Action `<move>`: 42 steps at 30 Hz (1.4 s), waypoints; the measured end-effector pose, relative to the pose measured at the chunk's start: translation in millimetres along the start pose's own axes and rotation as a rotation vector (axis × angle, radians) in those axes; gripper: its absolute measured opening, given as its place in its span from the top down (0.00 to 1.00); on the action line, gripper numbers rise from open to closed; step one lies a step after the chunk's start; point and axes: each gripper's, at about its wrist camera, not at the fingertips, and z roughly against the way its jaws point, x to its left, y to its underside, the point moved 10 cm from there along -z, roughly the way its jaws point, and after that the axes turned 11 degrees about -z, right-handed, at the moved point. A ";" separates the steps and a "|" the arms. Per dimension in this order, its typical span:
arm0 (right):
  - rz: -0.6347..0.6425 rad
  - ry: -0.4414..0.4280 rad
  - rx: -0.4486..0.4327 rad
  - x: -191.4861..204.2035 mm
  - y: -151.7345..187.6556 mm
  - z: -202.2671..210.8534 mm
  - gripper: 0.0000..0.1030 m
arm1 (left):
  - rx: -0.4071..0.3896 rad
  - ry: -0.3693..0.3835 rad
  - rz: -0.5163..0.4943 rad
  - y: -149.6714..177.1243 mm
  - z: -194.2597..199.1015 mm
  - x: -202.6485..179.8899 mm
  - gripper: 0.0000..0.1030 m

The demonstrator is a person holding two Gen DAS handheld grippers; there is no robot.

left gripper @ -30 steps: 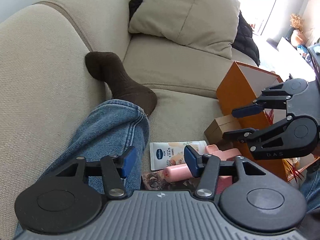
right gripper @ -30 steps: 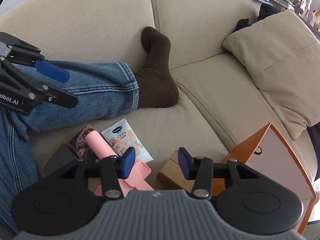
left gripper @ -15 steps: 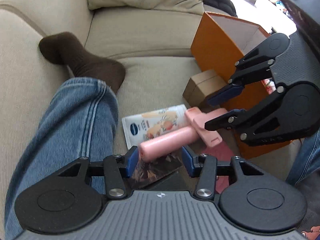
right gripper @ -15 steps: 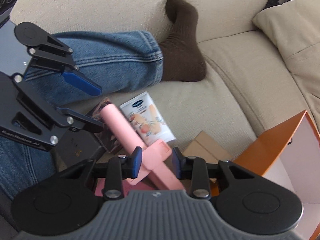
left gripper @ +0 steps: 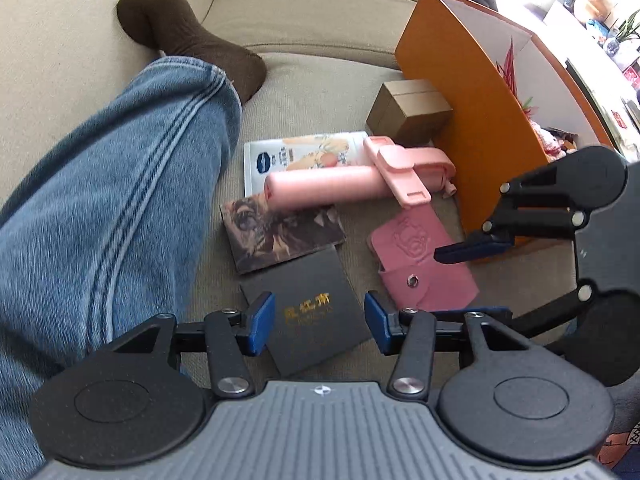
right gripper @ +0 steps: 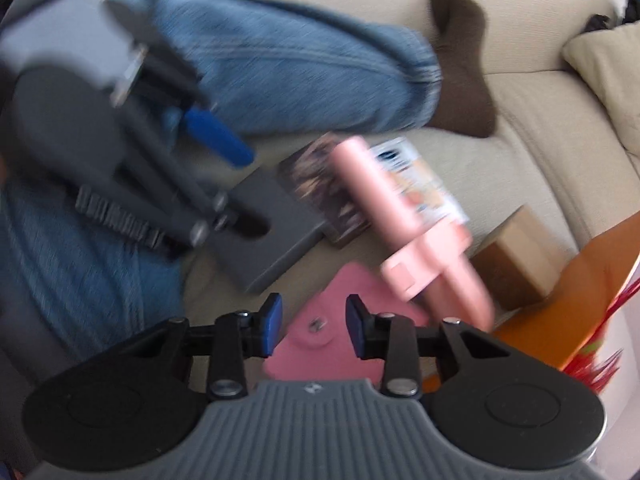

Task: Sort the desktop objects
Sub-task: 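Move both tools back toward the pink items beside the box, then grasp the pink card wallet with the right tool and lift it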

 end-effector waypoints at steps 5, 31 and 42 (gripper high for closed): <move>0.125 0.093 0.028 7.2 26.8 -16.1 0.55 | 0.016 0.013 -0.048 8.0 -2.5 -14.9 0.44; 0.378 0.262 -0.033 8.5 33.9 -33.9 0.61 | -0.023 -0.046 -0.009 20.5 7.0 -18.1 0.44; 0.036 0.127 -0.163 -10.7 -14.7 30.7 1.00 | -0.076 -0.037 0.024 10.6 15.9 -12.9 0.44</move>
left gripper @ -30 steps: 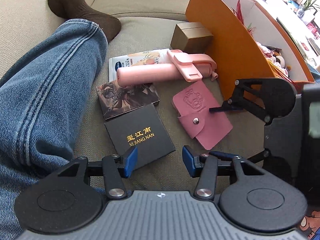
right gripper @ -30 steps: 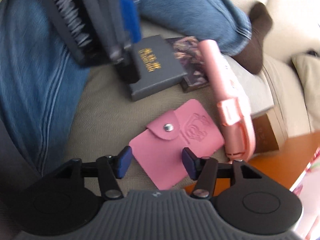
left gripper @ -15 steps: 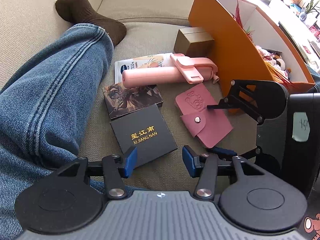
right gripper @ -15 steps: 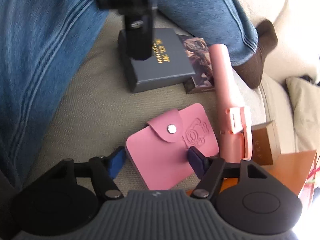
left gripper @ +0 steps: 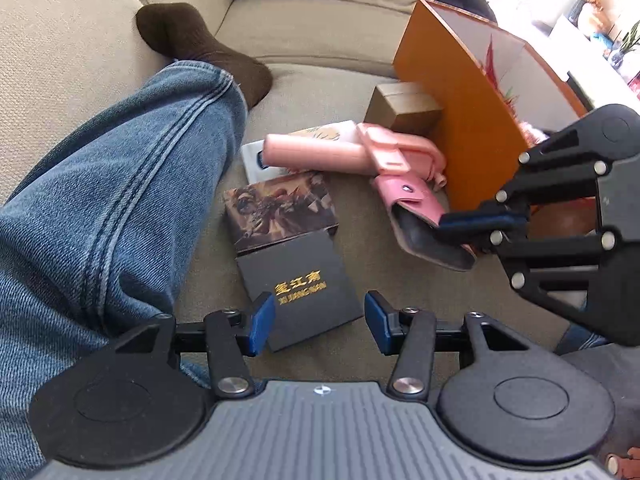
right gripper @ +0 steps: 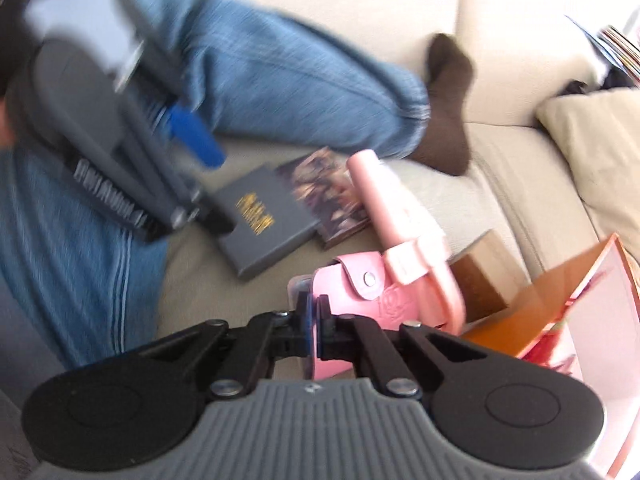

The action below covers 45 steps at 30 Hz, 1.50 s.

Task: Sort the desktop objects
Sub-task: 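Grasp the pink card wallet with the right tool and lift it, then grasp the small red box with the left tool while the right tool holds the wallet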

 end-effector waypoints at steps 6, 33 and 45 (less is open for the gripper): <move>-0.225 -0.118 -0.046 -10.2 -20.7 22.6 1.00 | -0.023 0.028 -0.018 -9.4 1.2 -5.4 0.48; -0.255 -0.256 0.050 7.5 -13.4 14.5 0.55 | -0.043 0.029 0.089 -31.0 -15.1 13.4 0.63; -0.286 -0.119 -0.008 -16.2 -21.2 5.7 0.84 | 0.009 -0.048 0.196 -29.8 -30.5 38.8 0.48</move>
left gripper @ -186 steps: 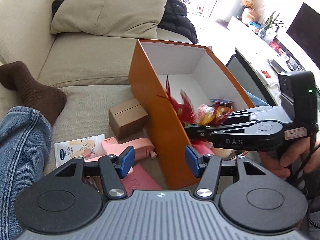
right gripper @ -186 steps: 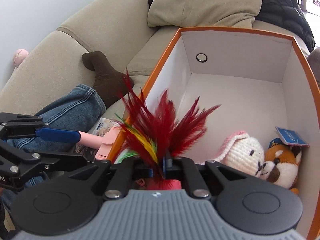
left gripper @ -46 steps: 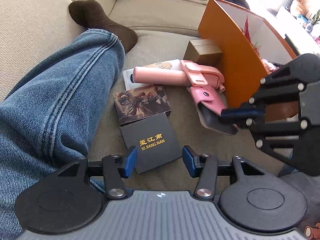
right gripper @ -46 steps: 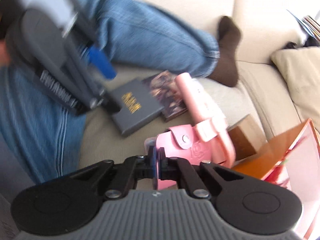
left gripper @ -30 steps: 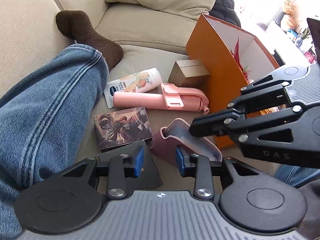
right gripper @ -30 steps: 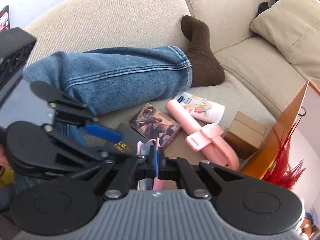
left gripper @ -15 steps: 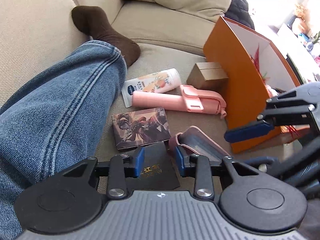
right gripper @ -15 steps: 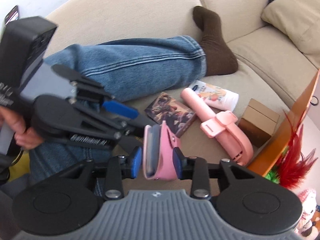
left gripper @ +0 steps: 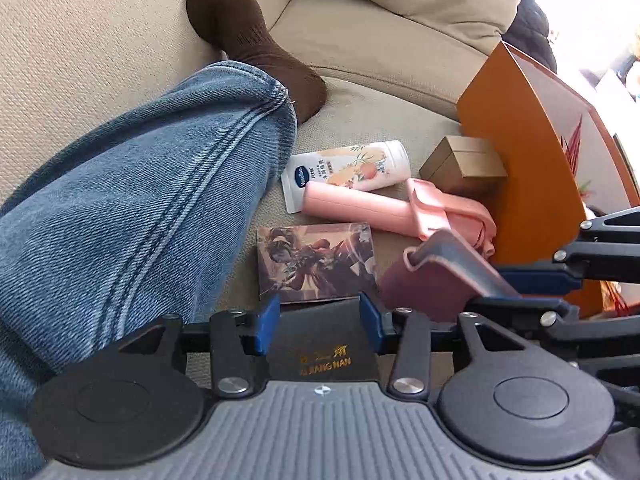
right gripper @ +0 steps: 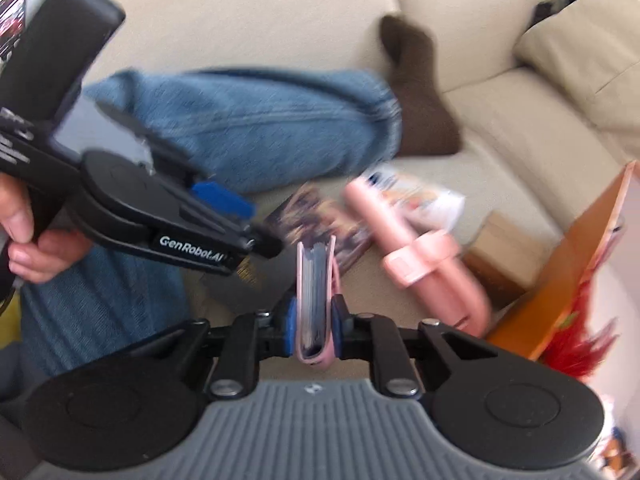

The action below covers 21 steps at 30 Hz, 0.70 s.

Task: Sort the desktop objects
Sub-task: 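Grasp the small red box with the left tool while the right tool holds the wallet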

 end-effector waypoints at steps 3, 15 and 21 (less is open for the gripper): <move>-0.035 0.001 -0.011 -7.6 -6.8 -0.6 0.84 | 0.001 -0.042 0.001 -4.3 -8.8 2.4 0.46; -0.021 0.087 -0.056 -34.9 -9.3 2.5 0.84 | 0.053 -0.071 0.088 -10.9 -47.0 18.9 0.28; -0.044 0.070 -0.069 -37.8 -6.4 1.6 0.84 | 0.066 -0.030 0.105 -11.7 -58.0 10.4 0.09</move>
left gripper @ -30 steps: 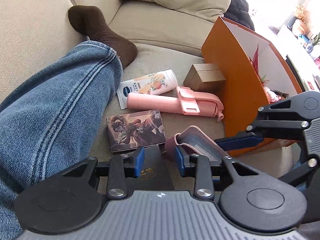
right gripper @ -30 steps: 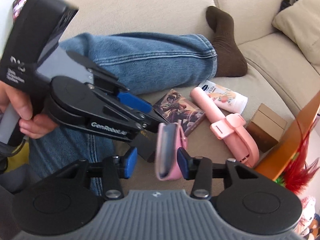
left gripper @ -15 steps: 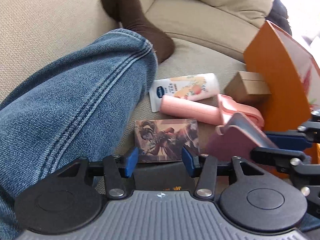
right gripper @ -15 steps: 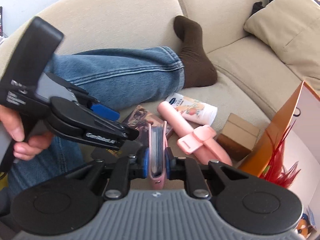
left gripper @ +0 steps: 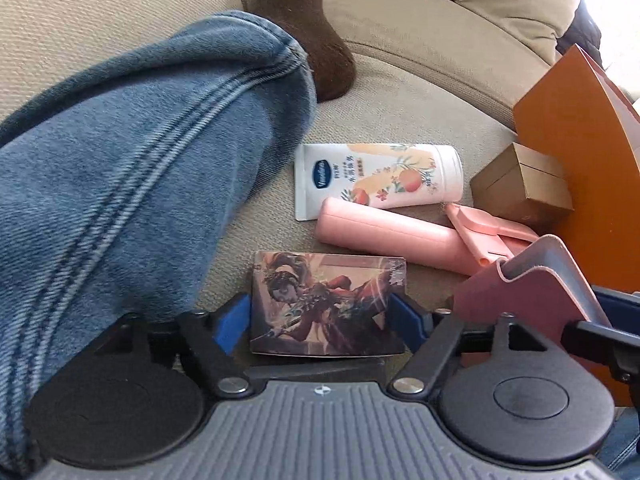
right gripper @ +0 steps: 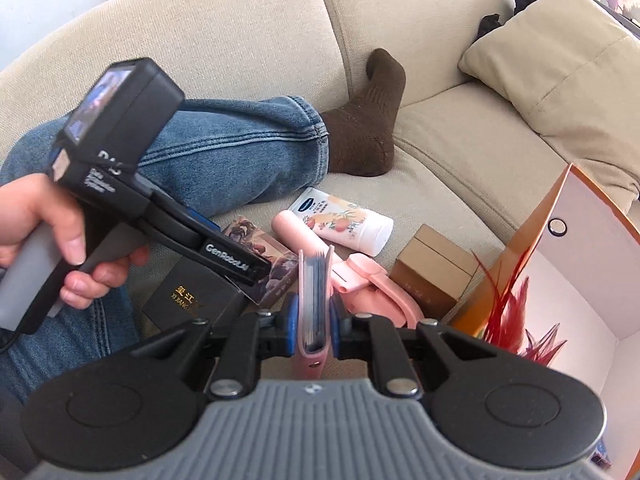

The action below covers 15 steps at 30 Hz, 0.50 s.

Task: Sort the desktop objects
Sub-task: 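Grasp the small red box with the left tool while the right tool holds the wallet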

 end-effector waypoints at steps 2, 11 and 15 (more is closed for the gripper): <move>-0.018 -0.003 -0.006 -1.7 0.5 0.0 0.84 | -0.002 -0.002 0.002 0.1 -0.7 -2.5 0.08; -0.114 -0.001 -0.029 -12.8 10.7 10.4 0.84 | -0.013 0.121 0.087 8.6 13.5 -3.2 0.62; -0.162 0.018 -0.051 -17.6 14.2 13.4 0.84 | -0.005 0.148 0.087 13.9 11.3 -13.4 0.60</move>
